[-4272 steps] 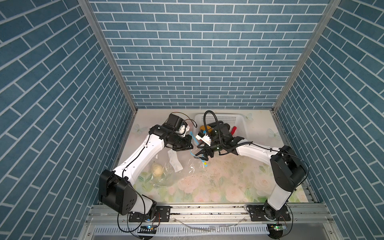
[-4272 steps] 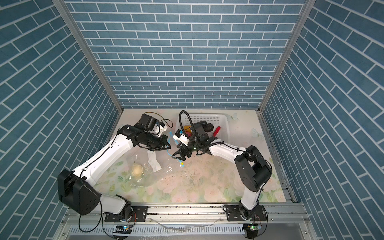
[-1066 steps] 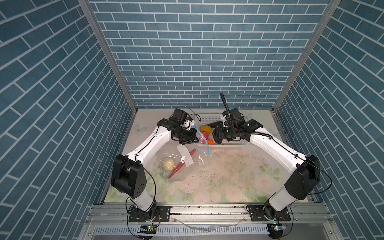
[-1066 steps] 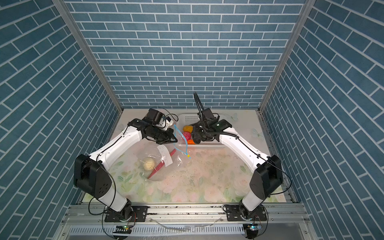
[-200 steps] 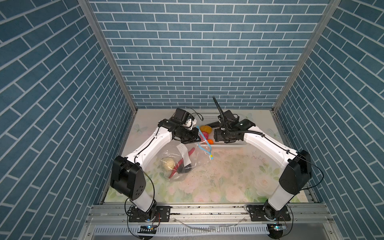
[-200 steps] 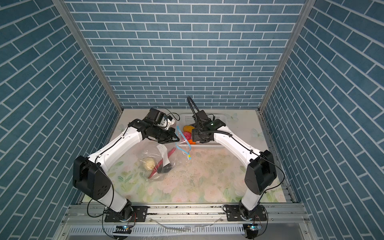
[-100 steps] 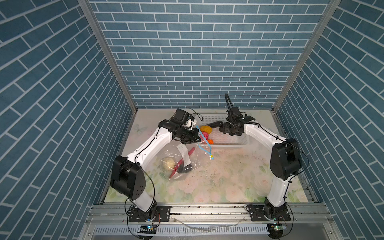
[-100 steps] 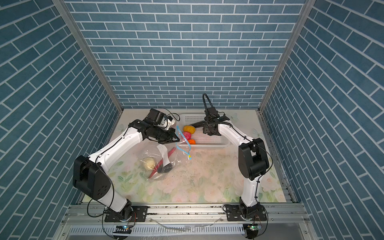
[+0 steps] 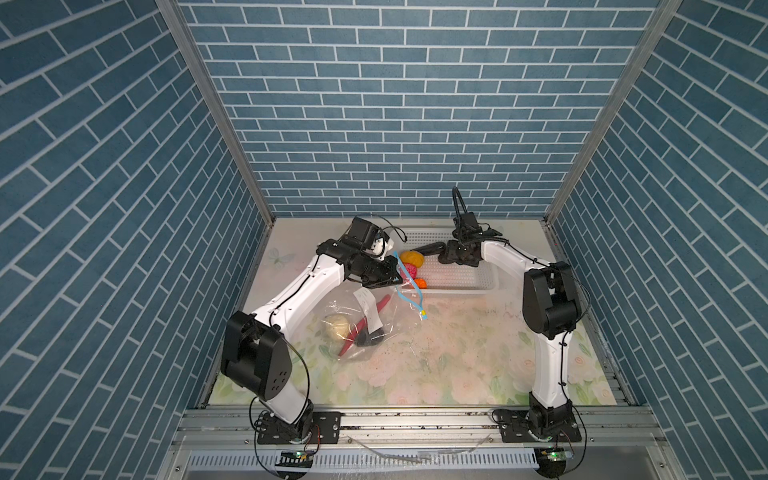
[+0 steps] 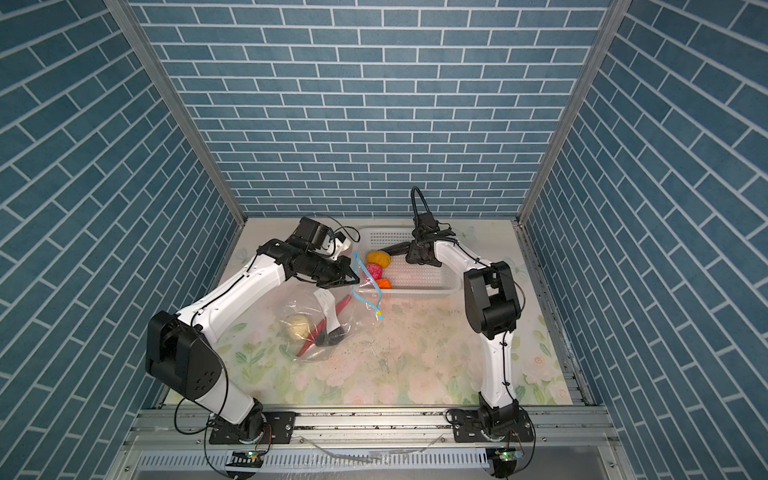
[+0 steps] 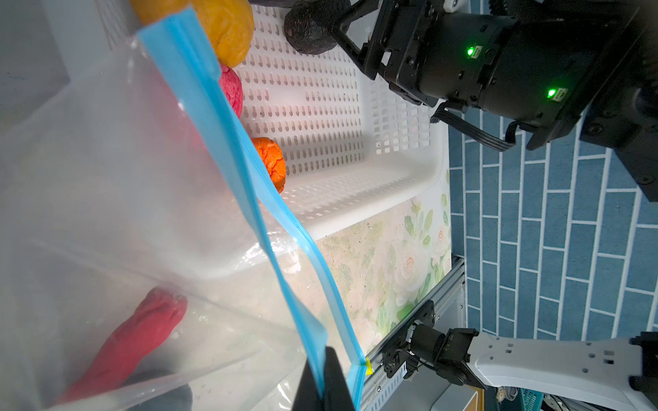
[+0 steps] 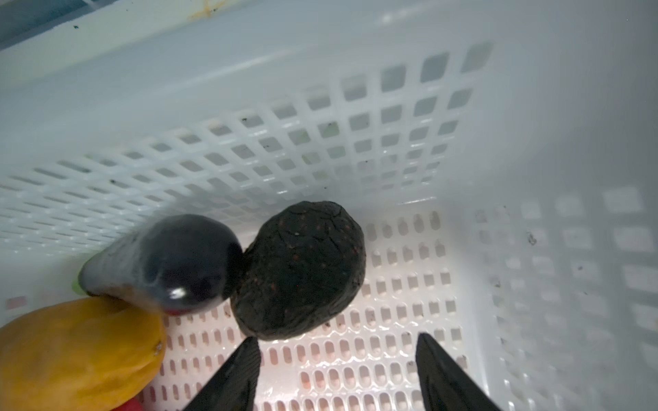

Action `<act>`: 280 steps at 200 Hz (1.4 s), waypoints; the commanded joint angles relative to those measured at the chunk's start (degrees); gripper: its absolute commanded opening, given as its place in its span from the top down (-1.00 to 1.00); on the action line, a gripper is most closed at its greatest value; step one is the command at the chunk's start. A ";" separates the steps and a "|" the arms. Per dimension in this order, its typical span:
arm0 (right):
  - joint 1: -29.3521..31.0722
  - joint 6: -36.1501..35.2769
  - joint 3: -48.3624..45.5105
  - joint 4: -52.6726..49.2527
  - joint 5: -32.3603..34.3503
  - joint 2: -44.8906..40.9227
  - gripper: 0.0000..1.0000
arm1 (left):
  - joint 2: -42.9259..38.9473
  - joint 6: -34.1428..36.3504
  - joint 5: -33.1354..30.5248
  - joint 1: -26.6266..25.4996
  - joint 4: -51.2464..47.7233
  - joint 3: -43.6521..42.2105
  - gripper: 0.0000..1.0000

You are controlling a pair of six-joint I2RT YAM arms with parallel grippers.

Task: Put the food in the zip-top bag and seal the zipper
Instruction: 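Lower the right gripper and grasp the dark lumpy round item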

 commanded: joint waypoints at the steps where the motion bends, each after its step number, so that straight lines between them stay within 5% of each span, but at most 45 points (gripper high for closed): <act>1: -0.37 2.14 3.53 0.94 -0.56 1.90 -0.48 | 0.15 0.63 0.50 -0.33 -0.50 0.92 1.00; 243: -1.73 3.73 10.40 -2.23 -3.27 11.60 -0.54 | -0.57 0.54 0.24 -0.35 -0.13 -0.70 1.00; 280: -1.69 3.59 9.14 -1.36 -3.08 10.28 -0.41 | -0.59 0.49 0.15 -0.34 -0.16 -0.87 1.00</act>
